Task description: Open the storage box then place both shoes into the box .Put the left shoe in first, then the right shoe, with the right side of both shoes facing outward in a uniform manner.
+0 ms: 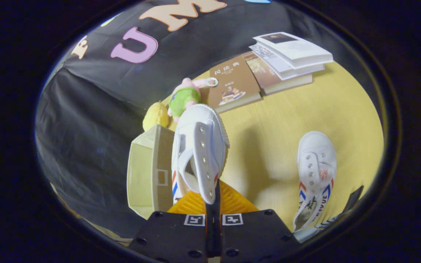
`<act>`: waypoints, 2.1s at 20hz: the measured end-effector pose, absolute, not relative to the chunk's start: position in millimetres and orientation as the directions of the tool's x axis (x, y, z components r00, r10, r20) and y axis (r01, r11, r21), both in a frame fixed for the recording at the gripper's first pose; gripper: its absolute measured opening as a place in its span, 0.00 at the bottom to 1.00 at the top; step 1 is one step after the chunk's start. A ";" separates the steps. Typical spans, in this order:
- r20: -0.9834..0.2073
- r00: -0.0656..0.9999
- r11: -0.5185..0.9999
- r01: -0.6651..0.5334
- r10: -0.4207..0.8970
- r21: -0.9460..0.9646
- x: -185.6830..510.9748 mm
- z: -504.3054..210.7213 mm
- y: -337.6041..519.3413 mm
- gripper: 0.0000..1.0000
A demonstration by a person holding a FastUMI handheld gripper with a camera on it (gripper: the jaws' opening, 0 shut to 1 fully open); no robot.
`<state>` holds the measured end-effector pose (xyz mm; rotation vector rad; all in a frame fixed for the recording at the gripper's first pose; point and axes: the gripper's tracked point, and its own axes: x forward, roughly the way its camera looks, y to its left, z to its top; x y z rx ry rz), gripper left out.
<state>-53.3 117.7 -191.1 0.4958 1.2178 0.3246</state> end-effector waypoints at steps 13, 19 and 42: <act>-0.721 0.335 0.777 -0.057 0.607 0.628 -43.9 -121.6 233.8 0.03; -0.737 0.270 0.779 -0.097 0.620 0.620 -58.5 -142.0 289.3 0.03; -0.912 0.095 0.911 -0.153 0.400 0.384 -103.1 -269.3 361.1 0.18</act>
